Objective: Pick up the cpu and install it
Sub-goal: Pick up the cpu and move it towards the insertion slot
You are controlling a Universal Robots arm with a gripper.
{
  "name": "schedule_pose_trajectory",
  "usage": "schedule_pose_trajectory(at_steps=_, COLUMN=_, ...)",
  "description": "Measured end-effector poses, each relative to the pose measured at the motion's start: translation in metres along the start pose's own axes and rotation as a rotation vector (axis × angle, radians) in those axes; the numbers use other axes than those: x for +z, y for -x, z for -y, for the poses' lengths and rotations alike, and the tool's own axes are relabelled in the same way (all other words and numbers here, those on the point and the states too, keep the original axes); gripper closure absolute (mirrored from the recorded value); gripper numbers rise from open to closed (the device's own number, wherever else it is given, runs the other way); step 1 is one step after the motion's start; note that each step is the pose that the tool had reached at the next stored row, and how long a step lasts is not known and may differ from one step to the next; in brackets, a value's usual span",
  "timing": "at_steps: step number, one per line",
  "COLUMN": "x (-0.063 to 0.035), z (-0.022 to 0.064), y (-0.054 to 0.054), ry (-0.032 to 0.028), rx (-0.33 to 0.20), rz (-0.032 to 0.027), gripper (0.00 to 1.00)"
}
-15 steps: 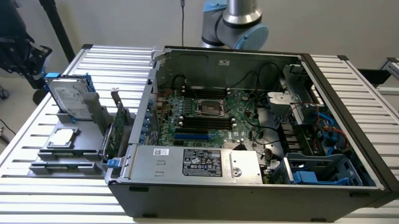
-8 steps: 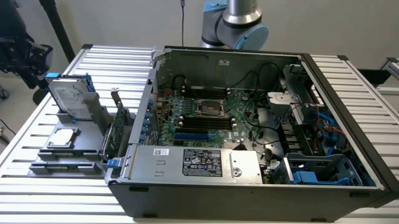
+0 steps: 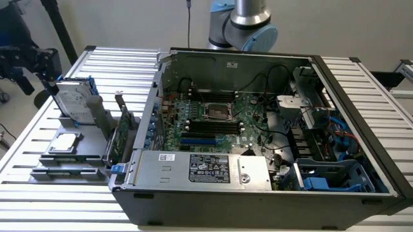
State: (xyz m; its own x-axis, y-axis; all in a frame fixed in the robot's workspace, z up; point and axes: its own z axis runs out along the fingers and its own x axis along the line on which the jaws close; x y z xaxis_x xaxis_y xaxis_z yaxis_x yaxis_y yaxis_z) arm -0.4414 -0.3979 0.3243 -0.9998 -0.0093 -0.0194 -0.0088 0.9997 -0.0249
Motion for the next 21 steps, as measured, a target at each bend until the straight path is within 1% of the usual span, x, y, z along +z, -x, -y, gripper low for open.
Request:
schedule_pose_trajectory(at_steps=8, x=0.0146, z=-0.0003, y=0.001, ry=0.0021, rx=-0.104, rz=0.0027, gripper=0.4)
schedule_pose_trajectory(at_steps=10, x=0.0182, z=-0.0004, y=0.001, ry=0.0024, rx=-0.121, rz=0.003, gripper=0.4)
schedule_pose_trajectory(at_steps=21, x=0.0383, z=-0.0008, y=0.002, ry=0.0025, rx=-0.127, rz=0.0029, gripper=0.4)
